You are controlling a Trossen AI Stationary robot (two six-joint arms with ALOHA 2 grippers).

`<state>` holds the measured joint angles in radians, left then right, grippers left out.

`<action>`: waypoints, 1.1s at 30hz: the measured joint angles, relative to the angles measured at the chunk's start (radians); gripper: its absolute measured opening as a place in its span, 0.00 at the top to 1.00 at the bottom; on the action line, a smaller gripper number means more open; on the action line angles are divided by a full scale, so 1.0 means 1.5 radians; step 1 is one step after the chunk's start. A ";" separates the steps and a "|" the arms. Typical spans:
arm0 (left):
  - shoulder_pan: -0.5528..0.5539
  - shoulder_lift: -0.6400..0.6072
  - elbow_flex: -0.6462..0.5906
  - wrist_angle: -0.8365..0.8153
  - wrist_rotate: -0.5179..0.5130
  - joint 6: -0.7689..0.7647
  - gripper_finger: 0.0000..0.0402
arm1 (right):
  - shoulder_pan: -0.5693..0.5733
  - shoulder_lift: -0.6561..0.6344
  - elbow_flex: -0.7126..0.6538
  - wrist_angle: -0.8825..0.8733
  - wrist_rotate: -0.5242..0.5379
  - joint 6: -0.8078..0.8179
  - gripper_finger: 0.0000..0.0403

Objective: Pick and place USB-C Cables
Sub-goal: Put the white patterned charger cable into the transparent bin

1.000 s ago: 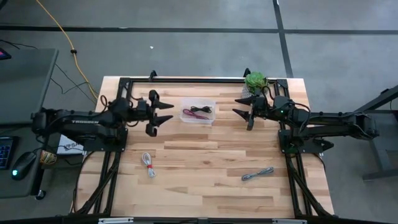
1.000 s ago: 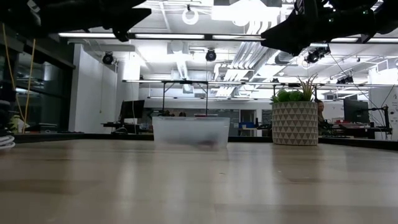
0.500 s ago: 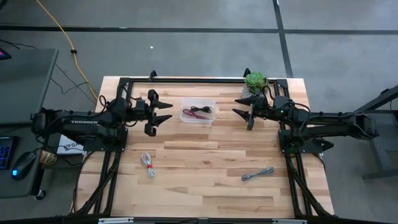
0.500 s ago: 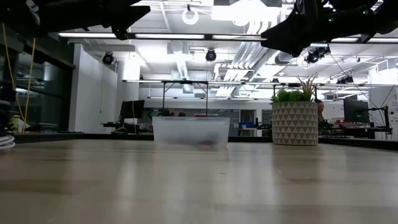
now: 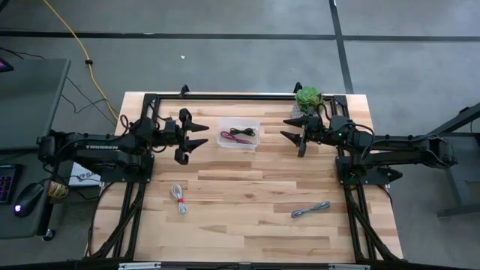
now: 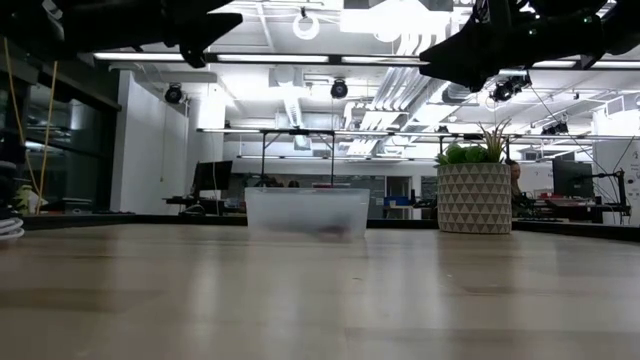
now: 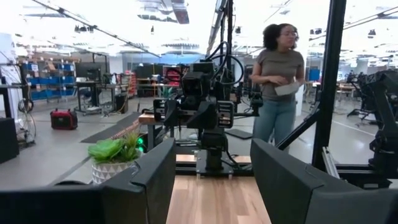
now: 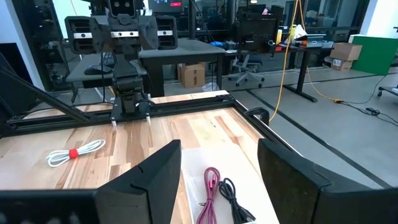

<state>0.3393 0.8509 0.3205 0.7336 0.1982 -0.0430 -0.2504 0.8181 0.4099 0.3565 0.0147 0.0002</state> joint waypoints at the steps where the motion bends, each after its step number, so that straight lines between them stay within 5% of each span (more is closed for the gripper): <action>1: 0.000 0.000 0.000 0.001 0.000 0.001 0.53 | 0.000 0.000 0.000 0.000 0.000 0.000 0.49; 33: 0.000 0.000 0.000 0.017 0.000 0.001 0.53 | 0.001 0.000 0.000 0.000 -0.015 0.015 0.49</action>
<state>0.3393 0.8509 0.3210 0.7597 0.1982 -0.0413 -0.2493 0.8181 0.4099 0.3557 -0.0076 0.0221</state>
